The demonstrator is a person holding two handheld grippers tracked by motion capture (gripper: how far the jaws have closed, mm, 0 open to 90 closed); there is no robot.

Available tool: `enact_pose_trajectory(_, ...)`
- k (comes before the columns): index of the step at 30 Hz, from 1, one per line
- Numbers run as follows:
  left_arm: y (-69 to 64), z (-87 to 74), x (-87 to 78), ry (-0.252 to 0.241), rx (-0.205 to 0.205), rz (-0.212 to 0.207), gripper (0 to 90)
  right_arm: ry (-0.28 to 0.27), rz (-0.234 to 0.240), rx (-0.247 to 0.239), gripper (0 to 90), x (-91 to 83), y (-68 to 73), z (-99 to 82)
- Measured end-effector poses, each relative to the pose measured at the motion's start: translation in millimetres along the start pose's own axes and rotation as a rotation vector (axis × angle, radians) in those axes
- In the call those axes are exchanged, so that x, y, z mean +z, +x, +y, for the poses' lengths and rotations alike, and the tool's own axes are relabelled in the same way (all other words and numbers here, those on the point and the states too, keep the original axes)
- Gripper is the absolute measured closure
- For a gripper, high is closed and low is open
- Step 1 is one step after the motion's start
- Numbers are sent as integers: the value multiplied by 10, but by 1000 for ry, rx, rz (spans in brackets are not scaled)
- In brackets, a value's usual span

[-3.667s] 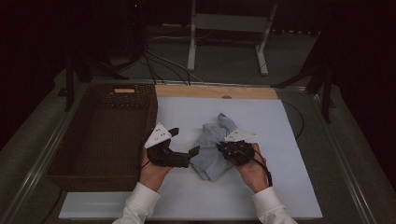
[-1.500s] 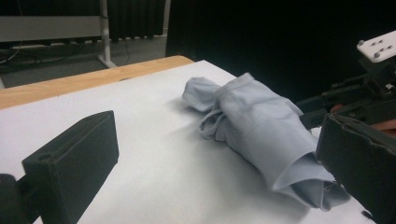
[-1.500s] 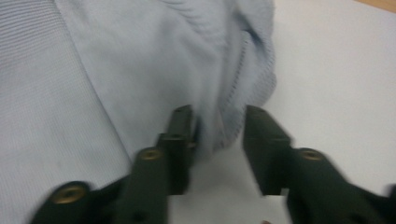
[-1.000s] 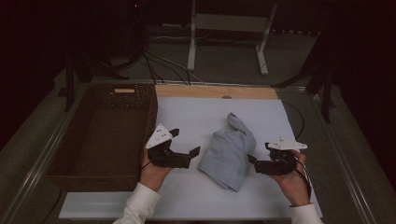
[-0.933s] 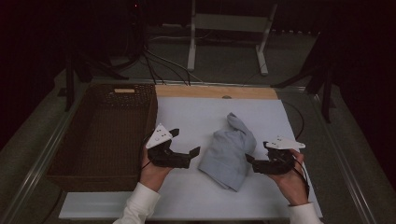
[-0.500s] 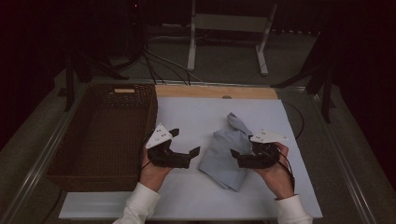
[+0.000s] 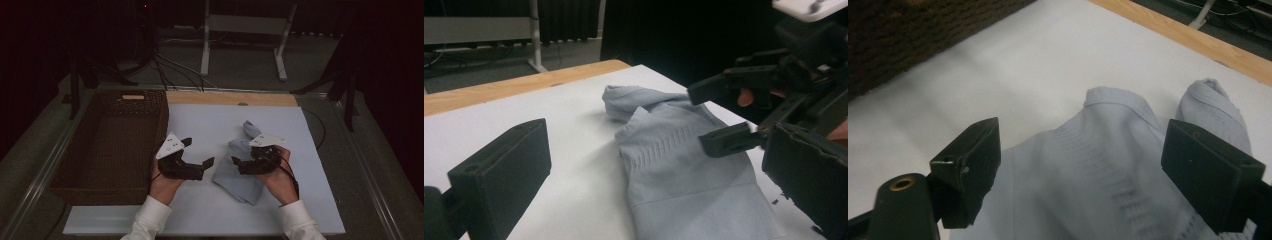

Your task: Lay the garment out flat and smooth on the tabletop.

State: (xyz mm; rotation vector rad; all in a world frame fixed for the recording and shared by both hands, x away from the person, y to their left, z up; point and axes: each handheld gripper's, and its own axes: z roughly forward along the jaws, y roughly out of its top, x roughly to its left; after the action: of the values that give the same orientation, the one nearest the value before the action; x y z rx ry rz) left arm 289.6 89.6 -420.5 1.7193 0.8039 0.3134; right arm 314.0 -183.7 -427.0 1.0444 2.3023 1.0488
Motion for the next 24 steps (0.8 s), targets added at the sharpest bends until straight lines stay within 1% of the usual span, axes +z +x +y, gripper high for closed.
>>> enact_pose_trajectory(4, 5, 1, -3, 0, -1, 1, 4, 19, -4, -3, 160, 98, 7, 18)
enact_pose_trajectory(9, 4, 2, -6, -1, 0, 0, 4, 38, -9, -2, 161, 182, 10, 11)
enact_pose_trajectory(20, 0, 2, -4, 2, 1, -1, 4, 70, -18, 7, 168, 292, -6, -16)
enact_pose_trajectory(24, -2, 1, -2, 3, 2, -1, 4, 84, -32, -5, 183, 313, 1, -22)
